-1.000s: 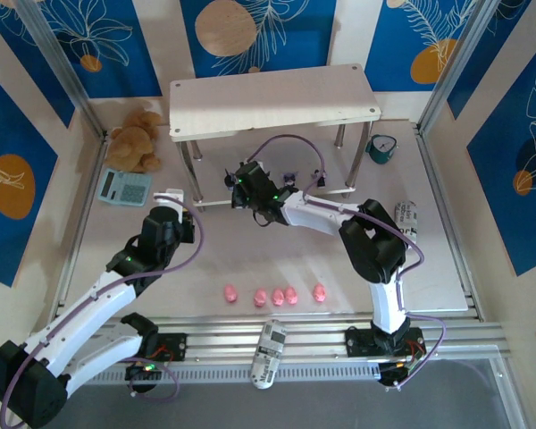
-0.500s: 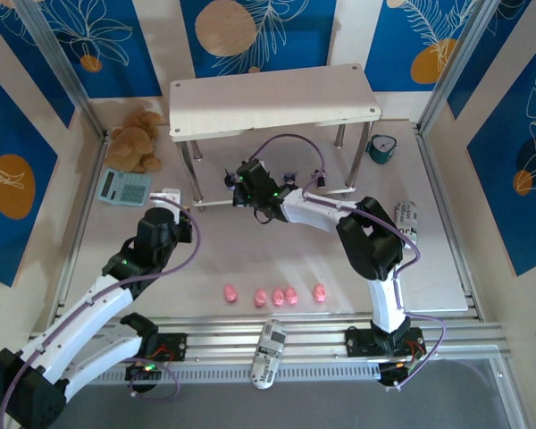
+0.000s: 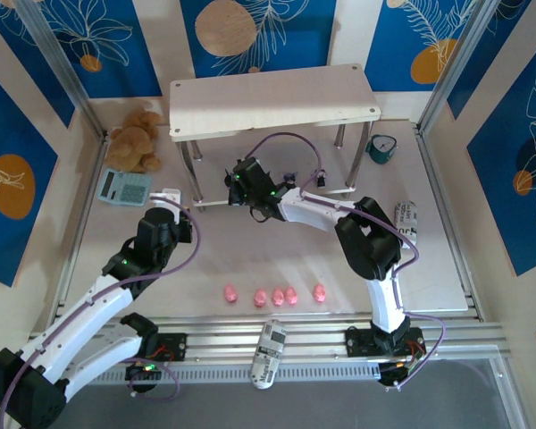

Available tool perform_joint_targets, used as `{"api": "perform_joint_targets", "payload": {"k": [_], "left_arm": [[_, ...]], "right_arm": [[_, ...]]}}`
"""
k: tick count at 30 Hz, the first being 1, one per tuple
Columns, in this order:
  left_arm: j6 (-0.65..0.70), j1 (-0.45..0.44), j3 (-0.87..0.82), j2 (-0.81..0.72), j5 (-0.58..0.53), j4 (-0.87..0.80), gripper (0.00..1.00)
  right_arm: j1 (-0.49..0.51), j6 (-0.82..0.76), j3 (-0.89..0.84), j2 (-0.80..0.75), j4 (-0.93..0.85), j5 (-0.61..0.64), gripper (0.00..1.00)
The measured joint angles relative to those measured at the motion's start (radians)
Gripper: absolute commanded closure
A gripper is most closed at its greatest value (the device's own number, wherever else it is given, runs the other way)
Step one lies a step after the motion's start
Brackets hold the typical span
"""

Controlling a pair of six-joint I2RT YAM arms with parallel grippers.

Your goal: Place and organize the plastic toys onto the shelf

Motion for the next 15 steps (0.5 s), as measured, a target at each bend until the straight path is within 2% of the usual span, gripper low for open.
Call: {"api": "perform_joint_targets", "payload": {"k": [15], "left_arm": [[0.0, 0.002, -0.005, 0.002, 0.0, 0.0, 0.77]], "right_arm": [[0.004, 0.003, 0.03, 0.031, -0.008, -0.014, 1.0]]}}
